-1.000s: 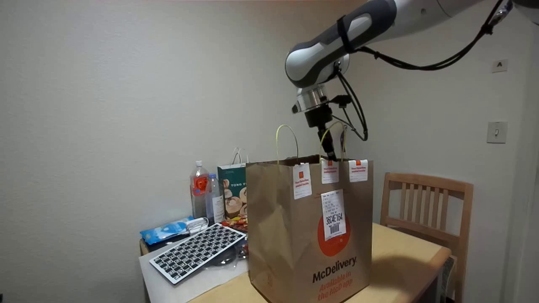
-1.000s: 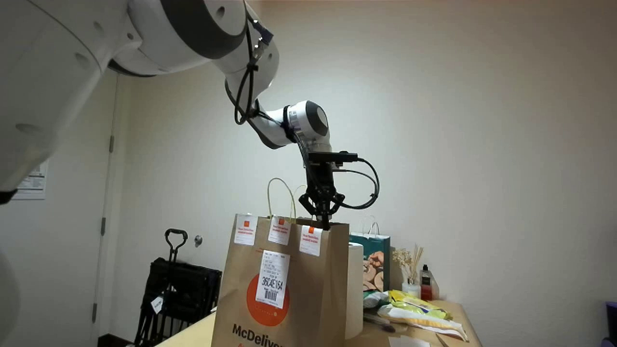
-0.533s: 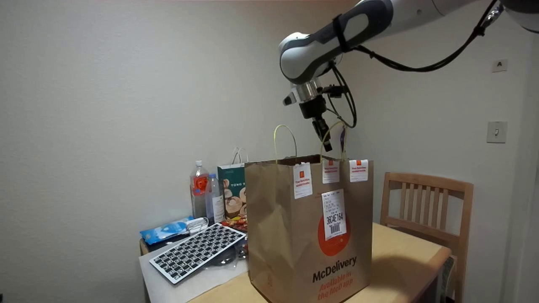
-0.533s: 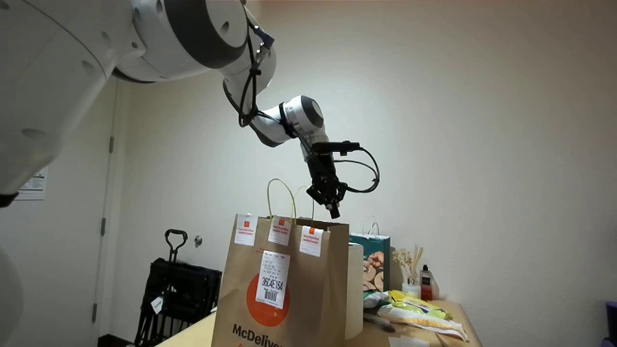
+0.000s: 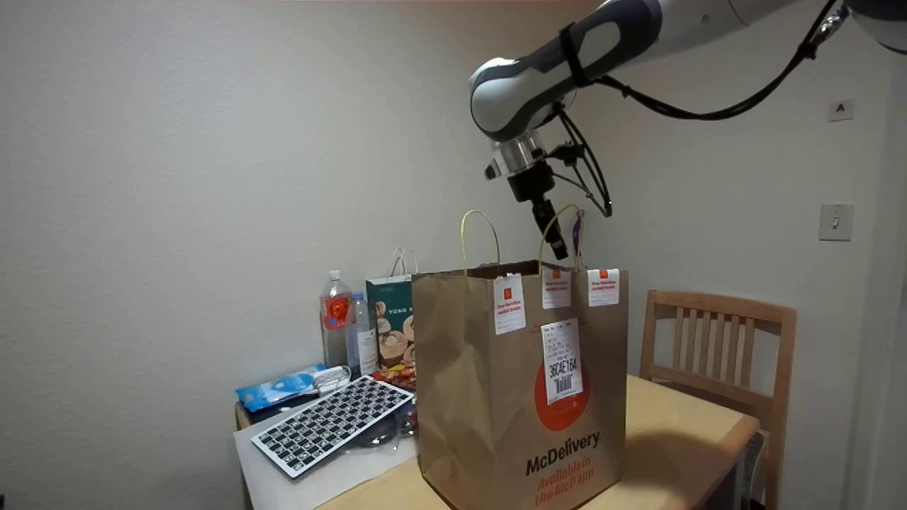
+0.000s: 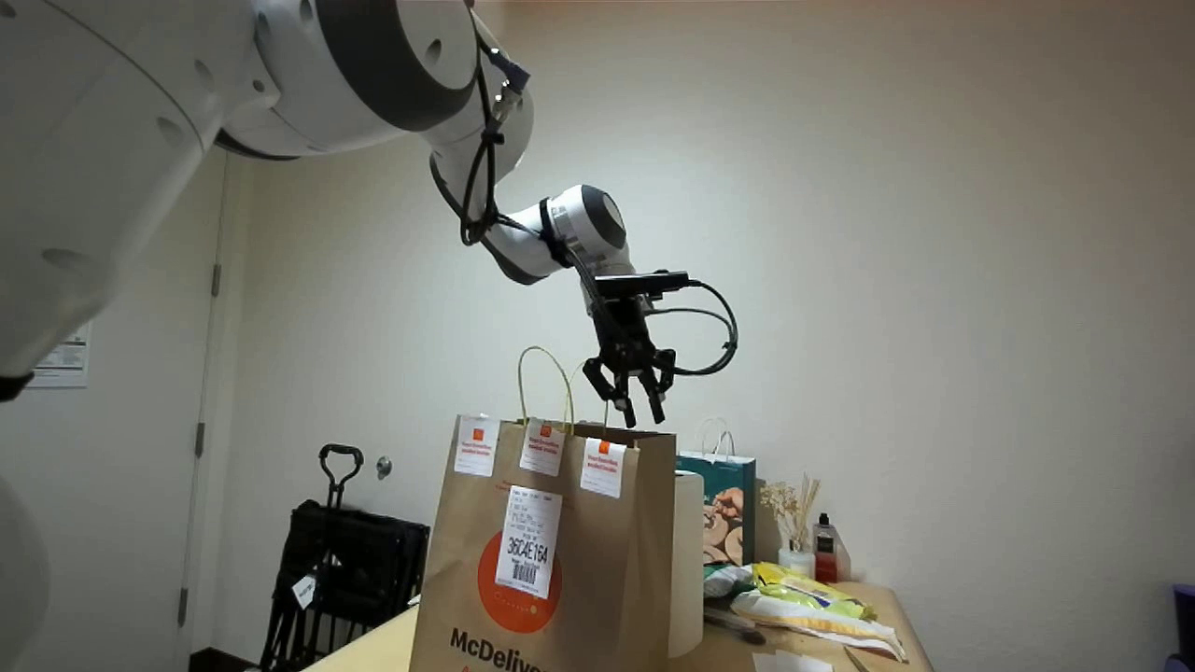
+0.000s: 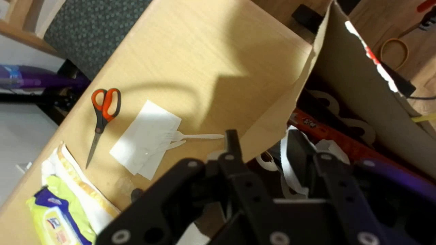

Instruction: Move the paper bag

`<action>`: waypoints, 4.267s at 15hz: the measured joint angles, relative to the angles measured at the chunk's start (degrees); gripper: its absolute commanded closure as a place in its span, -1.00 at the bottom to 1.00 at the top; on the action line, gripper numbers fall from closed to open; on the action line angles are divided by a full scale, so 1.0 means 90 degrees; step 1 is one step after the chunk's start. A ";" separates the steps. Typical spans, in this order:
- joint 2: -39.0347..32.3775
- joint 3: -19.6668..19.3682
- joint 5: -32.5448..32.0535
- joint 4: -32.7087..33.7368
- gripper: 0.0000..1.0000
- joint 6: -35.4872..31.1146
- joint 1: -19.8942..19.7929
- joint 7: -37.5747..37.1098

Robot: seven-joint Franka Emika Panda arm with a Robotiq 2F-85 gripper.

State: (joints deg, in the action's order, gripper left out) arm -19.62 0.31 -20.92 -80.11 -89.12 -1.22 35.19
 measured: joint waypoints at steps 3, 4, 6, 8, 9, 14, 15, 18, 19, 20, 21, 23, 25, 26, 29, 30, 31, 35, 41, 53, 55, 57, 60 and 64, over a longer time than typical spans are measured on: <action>0.0084 0.0000 0.0001 -0.0126 -0.81 0.0090 0.0026 -0.1100; 0.0124 0.0000 0.0015 -0.0191 -0.95 0.0064 0.0037 -0.1478; 0.0174 0.0003 0.0016 -0.0281 -0.73 -0.0023 0.0068 -0.1922; 0.0164 0.0003 0.0016 -0.0279 -1.00 -0.0023 0.0076 -0.1922; 0.0160 0.0002 0.0016 -0.0279 -1.00 -0.0023 0.0075 -0.1922; 0.0035 -0.0090 0.0484 -0.0276 -1.00 0.0185 0.0069 -0.3131; -0.0016 -0.0136 0.0605 -0.0278 -1.00 0.0206 0.0065 -0.3397; -0.0151 -0.0299 0.0935 -0.0278 -1.00 0.0222 0.0044 -0.4176; -0.0182 -0.0350 0.1003 -0.0277 -1.00 0.0222 0.0044 -0.4457; -0.0204 -0.0383 0.1035 -0.0277 -0.50 0.0222 0.0044 -0.4635; -0.0213 -0.0399 0.1041 -0.0277 -0.47 0.0222 0.0044 -0.4730; -0.0215 -0.0398 0.1040 -0.0277 -0.21 0.0221 0.0055 -0.4718; -0.0215 -0.0387 0.1040 -0.0277 0.06 0.0220 0.0068 -0.4694; -0.0215 -0.0384 0.1038 -0.0277 0.21 0.0219 0.0073 -0.4693; -0.0215 -0.0375 0.1026 -0.0277 0.59 0.0215 0.0085 -0.4676; -0.0215 -0.0368 0.1026 -0.0277 0.71 0.0215 0.0085 -0.4633; -0.0220 -0.0364 0.1026 -0.0277 0.85 0.0215 0.0084 -0.4540; -0.0374 -0.0354 0.1034 -0.0254 0.97 0.0193 0.0017 -0.3534; -0.1167 -0.0344 0.0168 0.0429 0.88 0.0142 -0.0079 -0.1758; -0.1917 -0.0150 -0.1094 0.2139 0.90 -0.0706 0.0362 0.1080; -0.1956 -0.0140 -0.1094 0.2158 0.89 -0.1158 0.0339 0.1590; -0.2007 -0.0136 -0.1094 0.2157 0.88 -0.1628 0.0298 0.2104; -0.2075 -0.0110 -0.1094 0.2154 0.90 -0.2304 0.0200 0.2923; -0.2129 -0.0041 -0.1093 0.2147 0.93 -0.2860 0.0093 0.3622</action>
State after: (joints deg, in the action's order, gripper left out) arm -38.78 -0.06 -30.75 -60.79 -114.86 -0.39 67.78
